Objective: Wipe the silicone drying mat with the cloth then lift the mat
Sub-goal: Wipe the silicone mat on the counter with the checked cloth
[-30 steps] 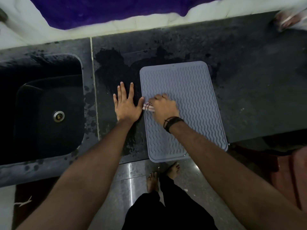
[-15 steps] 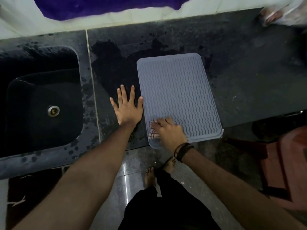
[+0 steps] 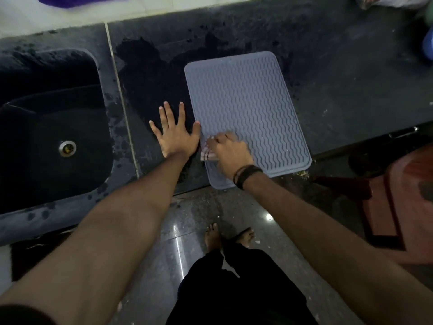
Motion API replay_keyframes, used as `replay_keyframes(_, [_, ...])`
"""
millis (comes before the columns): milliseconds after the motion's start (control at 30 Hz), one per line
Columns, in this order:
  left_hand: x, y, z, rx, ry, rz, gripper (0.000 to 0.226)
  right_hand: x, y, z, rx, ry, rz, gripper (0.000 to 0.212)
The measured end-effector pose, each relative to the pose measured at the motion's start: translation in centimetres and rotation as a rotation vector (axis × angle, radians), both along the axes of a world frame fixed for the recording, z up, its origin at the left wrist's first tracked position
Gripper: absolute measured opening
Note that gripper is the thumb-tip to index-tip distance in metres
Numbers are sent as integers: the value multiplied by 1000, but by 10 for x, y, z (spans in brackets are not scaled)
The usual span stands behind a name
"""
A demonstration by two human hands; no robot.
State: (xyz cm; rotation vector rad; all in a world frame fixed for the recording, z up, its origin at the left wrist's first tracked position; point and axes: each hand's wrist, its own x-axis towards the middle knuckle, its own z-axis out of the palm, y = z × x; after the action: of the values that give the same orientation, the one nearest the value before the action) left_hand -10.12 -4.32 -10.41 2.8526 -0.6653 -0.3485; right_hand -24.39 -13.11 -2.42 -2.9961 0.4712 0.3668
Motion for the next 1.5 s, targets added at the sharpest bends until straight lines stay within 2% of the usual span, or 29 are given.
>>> replay_keyframes(133, [1, -1, -1, -9, 10, -7, 76, -60, 22, -8, 28, -120, 8, 53])
replay_keyframes(267, [0, 0, 0, -15, 7, 4, 76, -91, 28, -1, 51, -94, 46, 47])
replay_keyframes(367, [0, -1, 0, -20, -1, 8, 76, -91, 22, 17, 83, -21, 56, 44])
replay_keyframes(500, [-1, -1, 1, -6, -4, 13, 75, -42, -9, 30, 16, -139, -53, 49])
replay_keyframes(633, [-1, -1, 2, -8, -15, 16, 75, -12, -13, 11, -13, 4, -10, 47])
replay_keyframes(767, [-1, -2, 1, -3, -9, 14, 76, -49, 4, -2, -88, -51, 28, 46])
replay_keyframes(867, [-2, -2, 2, -7, 3, 16, 76, -84, 11, -9, -17, -145, 60, 46])
replay_keyframes(1000, [-2, -2, 3, -12, 3, 20, 76, -105, 11, 3, 26, -70, 72, 49])
replay_keyframes(1100, [-2, -3, 4, -6, -5, 24, 75, -90, -2, 24, 111, -58, 26, 43])
replay_keyframes(1233, [-4, -3, 5, -1, -13, 29, 75, -20, -34, 34, 40, -205, -3, 45])
replay_keyframes(1333, [-4, -4, 6, 20, -15, 35, 75, 27, -52, 19, 14, -54, 27, 48])
replay_keyframes(1400, [-3, -4, 5, 21, -15, 43, 74, 30, -52, 6, -6, 1, 51, 47])
replay_keyframes(1500, [-3, -4, 5, 1, 3, 42, 75, -6, -38, -5, -6, -68, 71, 49])
